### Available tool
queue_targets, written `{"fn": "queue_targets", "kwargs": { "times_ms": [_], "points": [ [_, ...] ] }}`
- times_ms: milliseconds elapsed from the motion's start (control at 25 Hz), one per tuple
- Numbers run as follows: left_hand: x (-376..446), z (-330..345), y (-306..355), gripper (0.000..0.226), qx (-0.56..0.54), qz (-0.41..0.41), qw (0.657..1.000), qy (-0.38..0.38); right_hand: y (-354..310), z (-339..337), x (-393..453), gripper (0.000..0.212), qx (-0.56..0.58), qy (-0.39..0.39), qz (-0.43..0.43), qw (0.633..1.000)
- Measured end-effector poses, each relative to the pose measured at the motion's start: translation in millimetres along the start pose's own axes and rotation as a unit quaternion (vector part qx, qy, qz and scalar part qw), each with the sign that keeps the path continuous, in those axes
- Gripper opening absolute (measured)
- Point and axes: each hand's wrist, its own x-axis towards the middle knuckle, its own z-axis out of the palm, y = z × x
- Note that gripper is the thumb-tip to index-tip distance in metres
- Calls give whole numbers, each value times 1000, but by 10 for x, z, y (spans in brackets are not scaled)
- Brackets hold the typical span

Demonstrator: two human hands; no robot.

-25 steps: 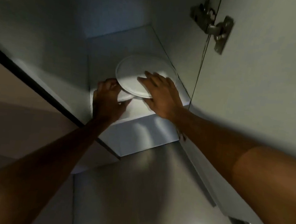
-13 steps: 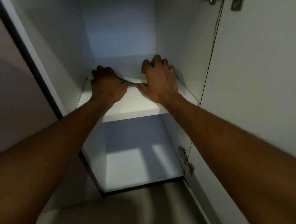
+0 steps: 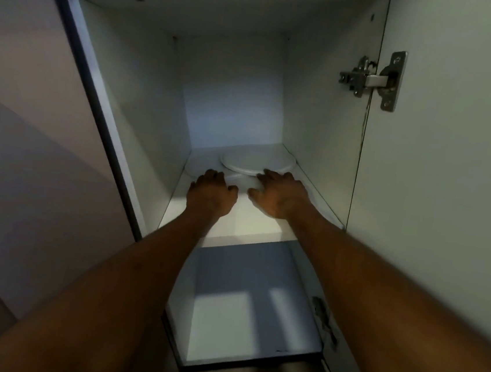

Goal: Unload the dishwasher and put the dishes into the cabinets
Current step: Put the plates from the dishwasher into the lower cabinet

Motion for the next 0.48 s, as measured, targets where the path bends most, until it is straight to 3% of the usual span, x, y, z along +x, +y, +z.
{"fn": "queue_targets", "kwargs": {
  "times_ms": [160, 480],
  "points": [
    [277, -40, 20, 77, -13, -47, 994, -100, 44, -52, 167, 81, -19, -54, 53, 997],
    [554, 82, -66, 79, -5, -61, 990, -127, 148, 30, 489, 81, -13, -96, 56, 994]
  ]
}}
